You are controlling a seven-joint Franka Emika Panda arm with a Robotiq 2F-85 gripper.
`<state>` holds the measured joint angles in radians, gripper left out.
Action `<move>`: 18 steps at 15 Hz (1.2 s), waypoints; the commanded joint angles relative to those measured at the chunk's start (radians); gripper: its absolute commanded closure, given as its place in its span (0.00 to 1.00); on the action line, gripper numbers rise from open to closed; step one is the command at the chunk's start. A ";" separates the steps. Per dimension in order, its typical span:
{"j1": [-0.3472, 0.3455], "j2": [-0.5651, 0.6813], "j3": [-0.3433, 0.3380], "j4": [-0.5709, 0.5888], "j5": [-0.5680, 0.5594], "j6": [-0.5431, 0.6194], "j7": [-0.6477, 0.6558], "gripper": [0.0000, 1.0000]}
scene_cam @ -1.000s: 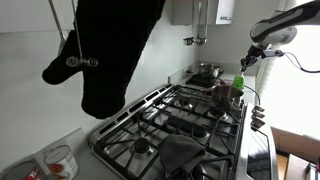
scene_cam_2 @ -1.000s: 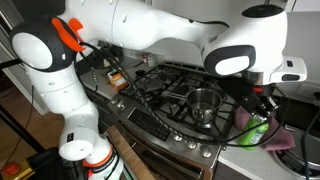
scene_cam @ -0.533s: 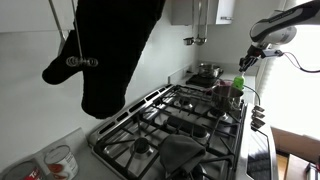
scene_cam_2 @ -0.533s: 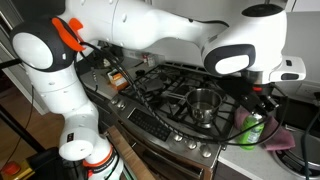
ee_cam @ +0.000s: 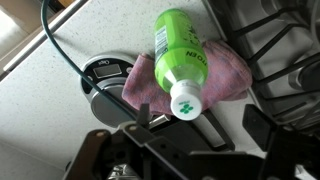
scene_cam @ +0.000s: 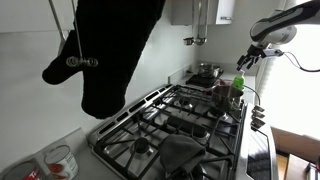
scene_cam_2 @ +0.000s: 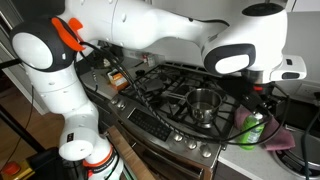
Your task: Remove the lid from the green bottle
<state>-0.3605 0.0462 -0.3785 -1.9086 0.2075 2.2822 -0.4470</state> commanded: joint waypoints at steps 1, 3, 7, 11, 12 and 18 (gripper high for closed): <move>-0.021 0.011 0.008 0.009 0.060 -0.029 -0.073 0.00; -0.026 0.015 0.007 0.015 0.093 -0.040 -0.105 0.00; -0.043 0.027 0.001 0.029 0.167 -0.085 -0.183 0.10; -0.064 0.048 -0.004 0.055 0.206 -0.131 -0.235 0.11; -0.070 0.055 -0.004 0.063 0.212 -0.139 -0.244 0.10; -0.097 0.089 0.005 0.106 0.272 -0.177 -0.296 0.24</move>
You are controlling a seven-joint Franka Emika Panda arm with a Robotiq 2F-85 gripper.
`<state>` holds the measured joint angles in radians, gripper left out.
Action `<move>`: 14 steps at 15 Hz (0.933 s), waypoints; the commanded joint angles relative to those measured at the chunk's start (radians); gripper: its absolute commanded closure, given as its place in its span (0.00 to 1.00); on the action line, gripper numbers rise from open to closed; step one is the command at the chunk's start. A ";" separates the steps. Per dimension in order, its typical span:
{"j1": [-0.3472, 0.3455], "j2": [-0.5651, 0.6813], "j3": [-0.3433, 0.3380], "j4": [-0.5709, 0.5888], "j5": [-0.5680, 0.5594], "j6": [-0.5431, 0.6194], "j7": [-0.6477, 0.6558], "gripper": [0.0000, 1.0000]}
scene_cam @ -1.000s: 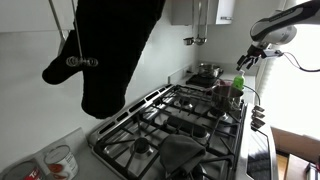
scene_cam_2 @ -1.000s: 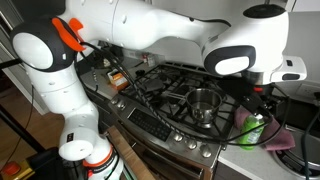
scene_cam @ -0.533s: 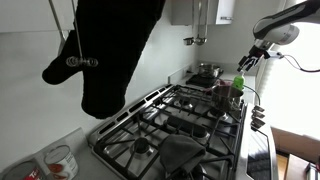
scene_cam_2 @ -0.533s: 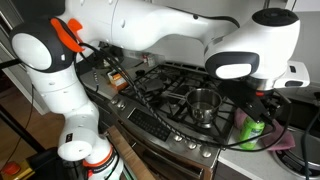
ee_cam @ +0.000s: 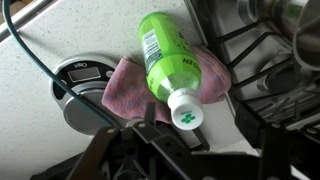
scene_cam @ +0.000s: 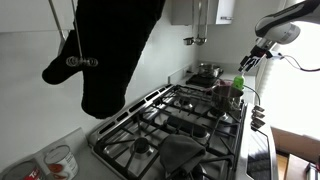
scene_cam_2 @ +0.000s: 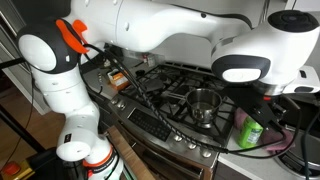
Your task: Remove the lid from the green bottle
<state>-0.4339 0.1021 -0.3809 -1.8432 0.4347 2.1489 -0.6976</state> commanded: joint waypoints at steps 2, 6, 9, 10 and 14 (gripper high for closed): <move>-0.029 0.043 0.009 0.051 0.053 -0.055 -0.056 0.34; -0.038 0.059 0.013 0.072 0.054 -0.075 -0.067 0.67; -0.044 0.063 0.014 0.084 0.052 -0.081 -0.070 0.81; -0.046 0.063 0.015 0.089 0.051 -0.086 -0.071 0.81; -0.051 0.059 0.017 0.100 0.048 -0.109 -0.079 0.86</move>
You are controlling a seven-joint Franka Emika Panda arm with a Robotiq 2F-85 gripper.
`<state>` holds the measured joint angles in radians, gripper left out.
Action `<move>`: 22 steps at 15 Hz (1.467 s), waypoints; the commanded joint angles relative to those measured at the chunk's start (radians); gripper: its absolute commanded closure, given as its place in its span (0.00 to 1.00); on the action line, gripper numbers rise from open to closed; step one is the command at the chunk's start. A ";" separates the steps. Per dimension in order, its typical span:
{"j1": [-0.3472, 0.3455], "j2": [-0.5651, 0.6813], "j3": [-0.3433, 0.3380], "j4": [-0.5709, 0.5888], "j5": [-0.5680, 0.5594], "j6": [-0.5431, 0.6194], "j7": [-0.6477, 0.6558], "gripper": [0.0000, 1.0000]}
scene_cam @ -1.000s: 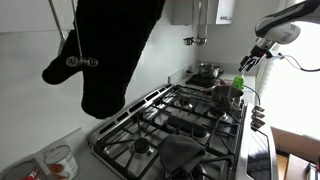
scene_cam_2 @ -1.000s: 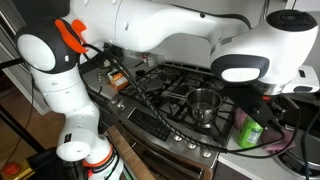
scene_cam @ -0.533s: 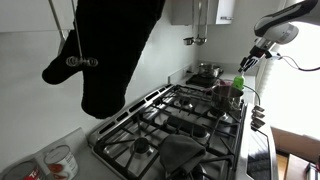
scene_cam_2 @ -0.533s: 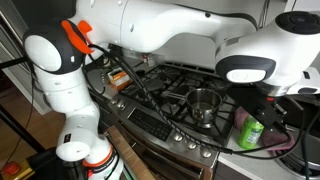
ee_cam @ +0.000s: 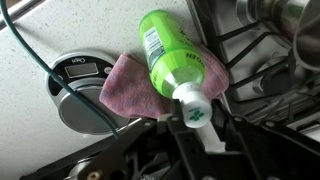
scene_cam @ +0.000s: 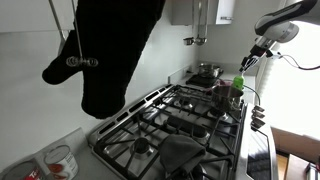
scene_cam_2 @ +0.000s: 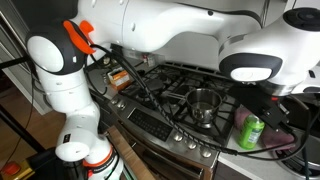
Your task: Remove the lid from the green bottle
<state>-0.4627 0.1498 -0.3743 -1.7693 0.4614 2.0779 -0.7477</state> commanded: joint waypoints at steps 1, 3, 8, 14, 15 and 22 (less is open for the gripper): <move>-0.022 0.008 0.011 0.030 0.019 -0.042 -0.029 0.86; -0.020 -0.004 0.013 0.037 0.011 -0.048 -0.020 0.88; -0.009 -0.053 0.006 0.052 -0.023 -0.072 0.038 0.92; -0.003 -0.145 -0.030 -0.008 -0.184 -0.149 0.264 0.92; -0.008 -0.151 -0.042 -0.020 -0.219 -0.149 0.302 0.92; -0.038 -0.121 -0.105 -0.046 -0.243 -0.100 0.374 0.92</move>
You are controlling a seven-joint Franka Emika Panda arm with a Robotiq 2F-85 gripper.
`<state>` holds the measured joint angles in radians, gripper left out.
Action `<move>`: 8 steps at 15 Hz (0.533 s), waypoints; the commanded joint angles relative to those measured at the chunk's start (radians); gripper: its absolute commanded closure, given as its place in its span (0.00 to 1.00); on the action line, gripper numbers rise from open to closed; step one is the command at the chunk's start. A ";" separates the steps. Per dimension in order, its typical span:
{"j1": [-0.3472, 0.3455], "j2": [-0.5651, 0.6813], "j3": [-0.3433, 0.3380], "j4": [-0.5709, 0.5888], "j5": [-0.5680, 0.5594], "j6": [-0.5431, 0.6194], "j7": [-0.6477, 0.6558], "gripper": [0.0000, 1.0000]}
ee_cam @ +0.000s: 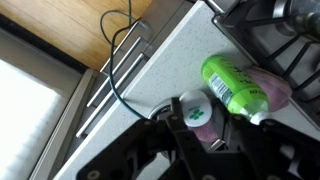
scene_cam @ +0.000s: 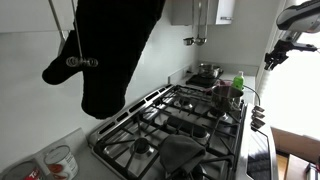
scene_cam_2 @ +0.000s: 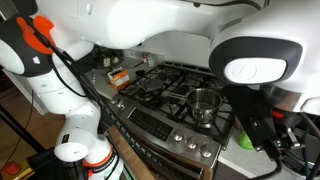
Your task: Remove the lid from the green bottle
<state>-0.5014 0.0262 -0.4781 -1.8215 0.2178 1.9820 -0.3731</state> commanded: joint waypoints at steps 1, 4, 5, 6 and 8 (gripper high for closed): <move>-0.004 0.008 -0.004 0.003 0.007 -0.004 -0.004 0.67; -0.001 0.009 0.001 0.012 0.006 -0.005 -0.004 0.67; 0.000 0.009 0.001 0.015 0.006 -0.005 -0.004 0.67; 0.000 0.009 0.002 0.015 0.006 -0.005 -0.004 0.67; 0.000 0.009 0.002 0.016 0.006 -0.005 -0.004 0.67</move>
<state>-0.5008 0.0316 -0.4762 -1.8124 0.2223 1.9820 -0.3767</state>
